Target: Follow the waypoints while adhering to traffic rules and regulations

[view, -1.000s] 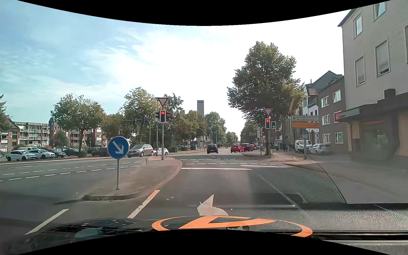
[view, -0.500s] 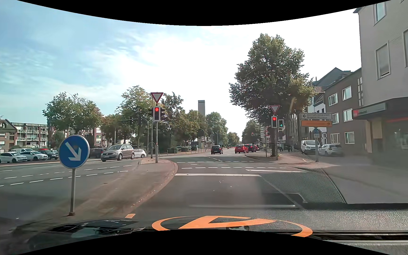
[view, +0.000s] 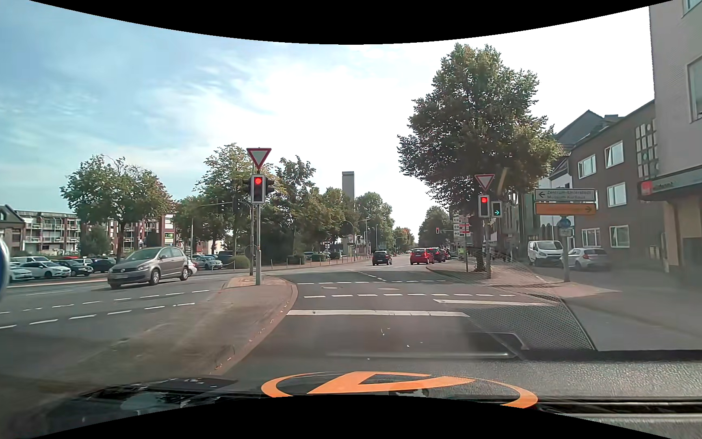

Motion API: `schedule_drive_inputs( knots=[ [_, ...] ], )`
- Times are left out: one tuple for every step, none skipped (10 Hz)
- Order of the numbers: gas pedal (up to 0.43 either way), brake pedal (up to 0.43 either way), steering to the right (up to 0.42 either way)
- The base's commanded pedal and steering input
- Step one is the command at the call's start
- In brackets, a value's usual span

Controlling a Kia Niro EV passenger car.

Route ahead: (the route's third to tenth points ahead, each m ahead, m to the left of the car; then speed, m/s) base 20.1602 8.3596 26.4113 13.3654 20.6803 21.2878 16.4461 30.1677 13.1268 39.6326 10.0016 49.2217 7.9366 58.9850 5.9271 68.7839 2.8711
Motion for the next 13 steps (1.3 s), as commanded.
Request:
schedule_drive_inputs(
  knots=[
    [0.000, 0.195, -0.015],
    [0.000, 0.201, -0.015],
    [0.000, 0.207, -0.015],
    [0.000, 0.207, -0.015],
    [0.000, 0.213, -0.015],
    [0.000, 0.213, -0.015],
    [0.000, 0.213, -0.015],
    [0.000, 0.207, -0.015],
    [0.000, 0.207, -0.015],
    [0.000, 0.207, -0.015],
    [0.000, 0.201, -0.015],
    [0.000, 0.201, -0.014],
    [0.000, 0.201, -0.014]
  ],
)
